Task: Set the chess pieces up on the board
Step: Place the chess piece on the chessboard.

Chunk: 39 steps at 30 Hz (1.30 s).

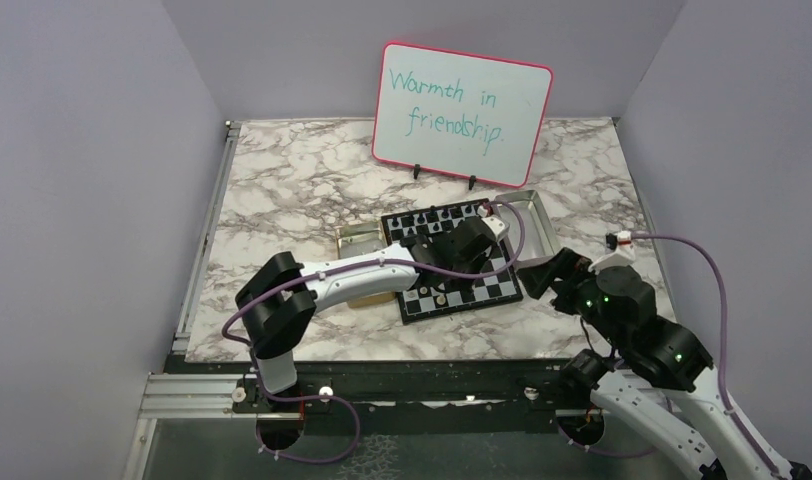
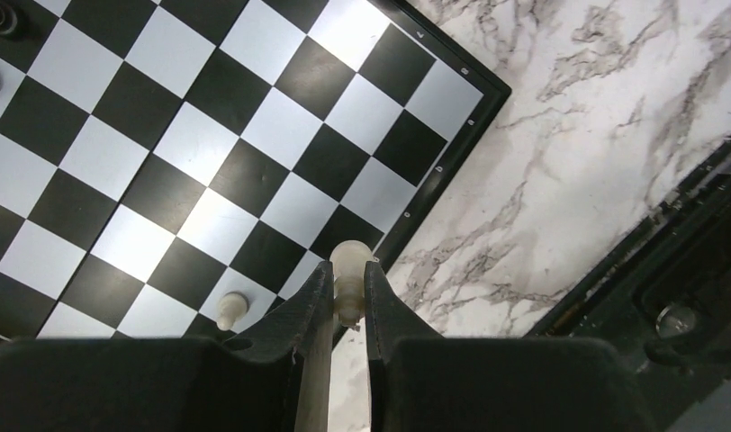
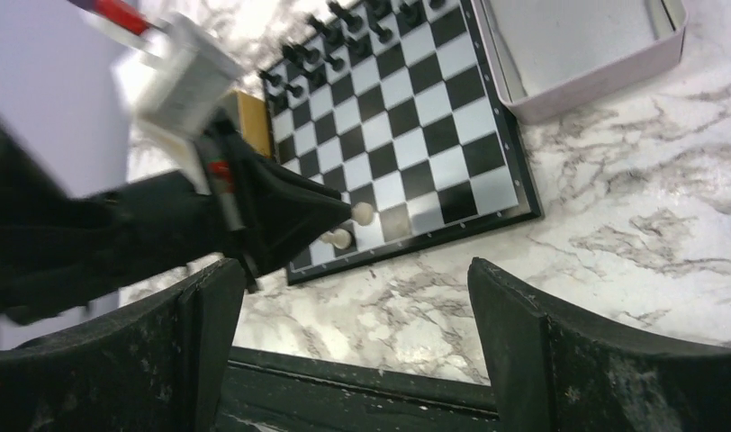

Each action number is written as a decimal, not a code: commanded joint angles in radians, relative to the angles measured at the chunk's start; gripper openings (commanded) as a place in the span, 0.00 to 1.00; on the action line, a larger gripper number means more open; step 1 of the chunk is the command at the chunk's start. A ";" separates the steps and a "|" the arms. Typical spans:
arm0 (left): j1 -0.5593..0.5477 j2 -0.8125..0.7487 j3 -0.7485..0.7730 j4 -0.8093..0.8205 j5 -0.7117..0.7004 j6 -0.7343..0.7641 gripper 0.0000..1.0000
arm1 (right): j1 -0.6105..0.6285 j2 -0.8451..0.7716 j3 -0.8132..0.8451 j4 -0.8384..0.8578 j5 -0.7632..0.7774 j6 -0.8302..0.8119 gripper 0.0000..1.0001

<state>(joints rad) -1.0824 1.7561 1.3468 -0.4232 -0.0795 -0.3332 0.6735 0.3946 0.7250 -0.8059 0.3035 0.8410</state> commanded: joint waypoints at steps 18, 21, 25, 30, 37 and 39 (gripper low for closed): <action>-0.008 0.085 -0.015 0.026 -0.084 0.006 0.15 | 0.005 -0.085 0.167 -0.092 0.103 -0.031 1.00; -0.010 0.096 -0.013 0.023 -0.078 0.001 0.15 | 0.004 -0.088 0.173 -0.100 0.104 -0.037 1.00; -0.015 0.115 0.003 0.019 -0.067 -0.003 0.15 | 0.005 -0.083 0.186 -0.106 0.100 -0.039 1.00; -0.039 0.140 0.041 -0.009 -0.073 -0.005 0.16 | 0.005 -0.087 0.182 -0.120 0.091 -0.033 1.00; -0.046 0.181 0.093 -0.065 -0.076 -0.013 0.16 | 0.006 -0.124 0.176 -0.142 0.110 -0.023 1.00; -0.049 0.185 0.100 -0.072 -0.079 -0.011 0.16 | 0.005 -0.130 0.176 -0.144 0.111 -0.023 1.00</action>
<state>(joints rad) -1.1217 1.9171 1.4082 -0.4519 -0.1429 -0.3363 0.6735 0.2878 0.8856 -0.9291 0.3779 0.8116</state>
